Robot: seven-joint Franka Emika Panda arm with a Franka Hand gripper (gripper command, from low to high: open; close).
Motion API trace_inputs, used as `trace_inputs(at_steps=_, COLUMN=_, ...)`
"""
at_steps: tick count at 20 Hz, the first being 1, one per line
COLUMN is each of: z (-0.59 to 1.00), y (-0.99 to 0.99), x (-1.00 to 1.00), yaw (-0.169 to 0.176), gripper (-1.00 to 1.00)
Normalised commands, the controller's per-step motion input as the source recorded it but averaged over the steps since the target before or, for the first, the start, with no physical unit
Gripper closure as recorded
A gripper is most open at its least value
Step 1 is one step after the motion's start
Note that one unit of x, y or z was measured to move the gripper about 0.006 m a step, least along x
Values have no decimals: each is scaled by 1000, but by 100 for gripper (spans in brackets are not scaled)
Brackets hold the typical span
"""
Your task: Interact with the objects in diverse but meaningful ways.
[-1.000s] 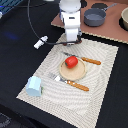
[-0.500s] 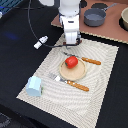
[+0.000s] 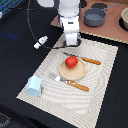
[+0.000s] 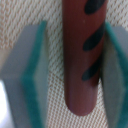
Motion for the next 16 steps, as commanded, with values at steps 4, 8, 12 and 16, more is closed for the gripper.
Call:
trace_inputs(at_steps=4, z=754, y=-157, x=-15, yaw=7, gripper=100)
trace_inputs(at_steps=8, z=1000, y=-375, x=360, yaw=-31, gripper=100)
trace_inputs(at_steps=12, z=961, y=-417, x=574, yaw=-105, gripper=100)
trace_inputs(at_steps=16, z=818, y=-418, x=560, yaw=-130, gripper=100)
